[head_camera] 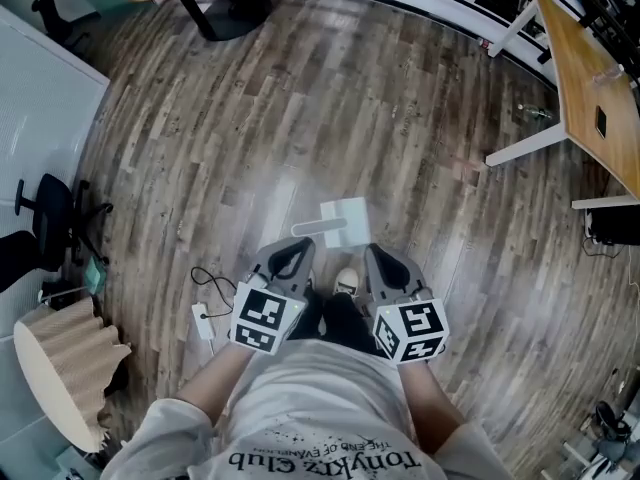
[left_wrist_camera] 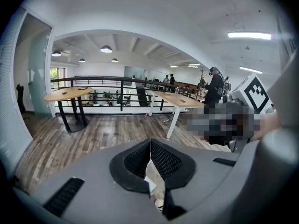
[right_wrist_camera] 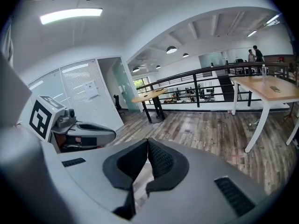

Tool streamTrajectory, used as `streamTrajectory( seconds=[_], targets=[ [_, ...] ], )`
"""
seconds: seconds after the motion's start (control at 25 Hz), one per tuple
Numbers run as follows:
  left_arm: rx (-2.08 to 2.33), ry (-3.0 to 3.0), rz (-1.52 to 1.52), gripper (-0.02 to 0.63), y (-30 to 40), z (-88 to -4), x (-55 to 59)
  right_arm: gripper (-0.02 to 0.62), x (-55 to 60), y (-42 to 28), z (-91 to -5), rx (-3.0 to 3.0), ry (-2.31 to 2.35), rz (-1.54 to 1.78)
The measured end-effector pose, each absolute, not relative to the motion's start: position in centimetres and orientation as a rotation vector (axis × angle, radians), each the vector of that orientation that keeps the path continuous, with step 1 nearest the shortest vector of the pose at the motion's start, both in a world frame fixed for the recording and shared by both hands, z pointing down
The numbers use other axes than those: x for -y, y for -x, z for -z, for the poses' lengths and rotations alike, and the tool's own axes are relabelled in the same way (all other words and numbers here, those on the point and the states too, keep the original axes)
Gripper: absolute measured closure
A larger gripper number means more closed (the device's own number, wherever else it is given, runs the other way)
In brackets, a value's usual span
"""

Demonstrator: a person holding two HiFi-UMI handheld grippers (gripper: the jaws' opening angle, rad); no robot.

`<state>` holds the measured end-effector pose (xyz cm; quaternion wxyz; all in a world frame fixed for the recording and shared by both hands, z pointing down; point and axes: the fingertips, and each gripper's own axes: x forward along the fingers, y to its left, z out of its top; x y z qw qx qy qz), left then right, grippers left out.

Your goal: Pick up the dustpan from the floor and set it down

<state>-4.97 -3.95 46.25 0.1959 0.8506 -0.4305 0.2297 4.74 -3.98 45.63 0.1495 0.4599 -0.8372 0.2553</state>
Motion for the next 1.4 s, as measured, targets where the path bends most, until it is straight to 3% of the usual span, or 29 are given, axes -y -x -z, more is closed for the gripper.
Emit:
streamTrajectory(
  seconds=[0.6, 0.68, 0.76, 1.08, 1.4],
  targets=[
    [1.034, -2.449, -0.850, 0.575, 3.9, -51.7, 6.0, 0.571, 3.9, -4.4, -48.6, 2.374, -1.303, -0.817],
    [0.965, -2.461, -0.897, 0.472, 3.6, -52.8, 6.0, 0.571, 3.8, -4.3, -48.9, 2.371, -1.302, -0.831],
    [0.898, -2.462, -0.943, 0.431, 3.5, -54.0, 5.9, 0.571, 3.8, -4.2, -49.2, 2.368, -1.301, -0.844],
    [0.715, -2.475, -1.131, 0.362, 3.3, -58.1, 6.8, 0.571, 3.9, -4.6, -50.1, 2.347, -1.318, -0.883],
    [0.582, -2.450, -1.233, 0.334, 2.6, -61.0, 7.1, 0.571, 4.0, -4.8, -51.1, 2.320, -1.335, -0.929]
  ],
)
